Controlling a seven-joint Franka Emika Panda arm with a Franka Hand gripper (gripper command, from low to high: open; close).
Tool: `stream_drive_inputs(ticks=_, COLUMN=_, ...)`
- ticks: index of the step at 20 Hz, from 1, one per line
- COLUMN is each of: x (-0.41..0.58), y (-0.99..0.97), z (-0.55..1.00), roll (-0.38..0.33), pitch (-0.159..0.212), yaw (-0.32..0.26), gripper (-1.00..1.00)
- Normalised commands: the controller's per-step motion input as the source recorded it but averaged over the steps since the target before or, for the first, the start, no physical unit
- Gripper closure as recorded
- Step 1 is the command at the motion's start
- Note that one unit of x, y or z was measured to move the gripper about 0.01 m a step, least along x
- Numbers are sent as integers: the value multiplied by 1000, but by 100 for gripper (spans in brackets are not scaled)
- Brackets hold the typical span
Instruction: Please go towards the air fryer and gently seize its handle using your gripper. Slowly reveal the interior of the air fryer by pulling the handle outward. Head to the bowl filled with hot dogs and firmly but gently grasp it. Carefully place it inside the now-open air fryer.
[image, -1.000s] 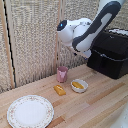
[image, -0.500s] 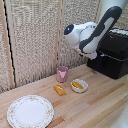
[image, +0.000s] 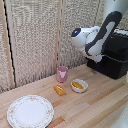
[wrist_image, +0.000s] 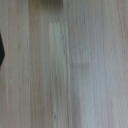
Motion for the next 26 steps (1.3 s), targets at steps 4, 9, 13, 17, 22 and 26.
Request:
stream_drive_inputs(ticks=4, x=-77, y=-622, z=-106, roll=-37, pitch=-10, yaw=63, gripper=-100)
stream_drive_inputs(ticks=9, x=-89, y=-623, z=-62, roll=-36, pitch=-4, yaw=66, gripper=-100)
stream_drive_inputs(ticks=13, x=-8, y=-607, z=-14, roll=-37, pitch=0, yaw=94, gripper=-100)
stream_drive_inputs(ticks=17, x=-1, y=-528, z=44, roll=-61, pitch=-15, yaw=115, gripper=-100)
stream_drive_inputs(ticks=22, x=-10, y=-385, z=197, roll=-94, pitch=-4, yaw=136, gripper=100)
stream_drive_inputs(ticks=26, x=0, y=-175, z=134, roll=-22, pitch=29, yaw=54, gripper=100)
